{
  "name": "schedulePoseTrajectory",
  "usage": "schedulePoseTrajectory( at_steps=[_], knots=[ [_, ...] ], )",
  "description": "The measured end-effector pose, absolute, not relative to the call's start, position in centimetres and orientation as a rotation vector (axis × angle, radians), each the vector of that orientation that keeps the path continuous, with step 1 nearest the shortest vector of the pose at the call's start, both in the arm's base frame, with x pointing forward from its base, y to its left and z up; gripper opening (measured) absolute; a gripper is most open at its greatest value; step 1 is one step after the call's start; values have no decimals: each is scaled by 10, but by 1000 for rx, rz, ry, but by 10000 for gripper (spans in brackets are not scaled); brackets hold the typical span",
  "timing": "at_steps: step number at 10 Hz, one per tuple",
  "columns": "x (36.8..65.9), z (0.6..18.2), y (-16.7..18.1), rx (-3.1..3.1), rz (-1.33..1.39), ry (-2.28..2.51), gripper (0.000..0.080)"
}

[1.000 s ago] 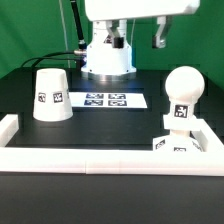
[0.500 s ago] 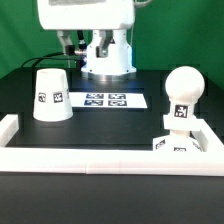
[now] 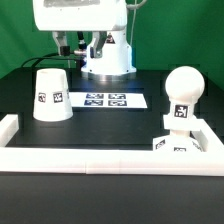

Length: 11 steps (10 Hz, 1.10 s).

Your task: Assemble lamp

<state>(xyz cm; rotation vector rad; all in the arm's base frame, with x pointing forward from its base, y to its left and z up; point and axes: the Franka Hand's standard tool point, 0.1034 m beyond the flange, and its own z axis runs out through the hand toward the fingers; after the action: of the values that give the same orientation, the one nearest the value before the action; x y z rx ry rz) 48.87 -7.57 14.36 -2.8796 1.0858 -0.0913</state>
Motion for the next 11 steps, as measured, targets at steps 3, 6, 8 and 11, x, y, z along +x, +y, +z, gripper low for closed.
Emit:
schedulePoseTrajectory(
  at_steps=[3,6,8,11],
  knots=[
    [486,142,-76,-2876,-92,1102,699],
    [447,123,-77,-2872,-62,1150,699],
    [435,115,-82,-2889,-63,1128,699],
    [429,112,-95,-2922,-59,1062,699]
  ],
)
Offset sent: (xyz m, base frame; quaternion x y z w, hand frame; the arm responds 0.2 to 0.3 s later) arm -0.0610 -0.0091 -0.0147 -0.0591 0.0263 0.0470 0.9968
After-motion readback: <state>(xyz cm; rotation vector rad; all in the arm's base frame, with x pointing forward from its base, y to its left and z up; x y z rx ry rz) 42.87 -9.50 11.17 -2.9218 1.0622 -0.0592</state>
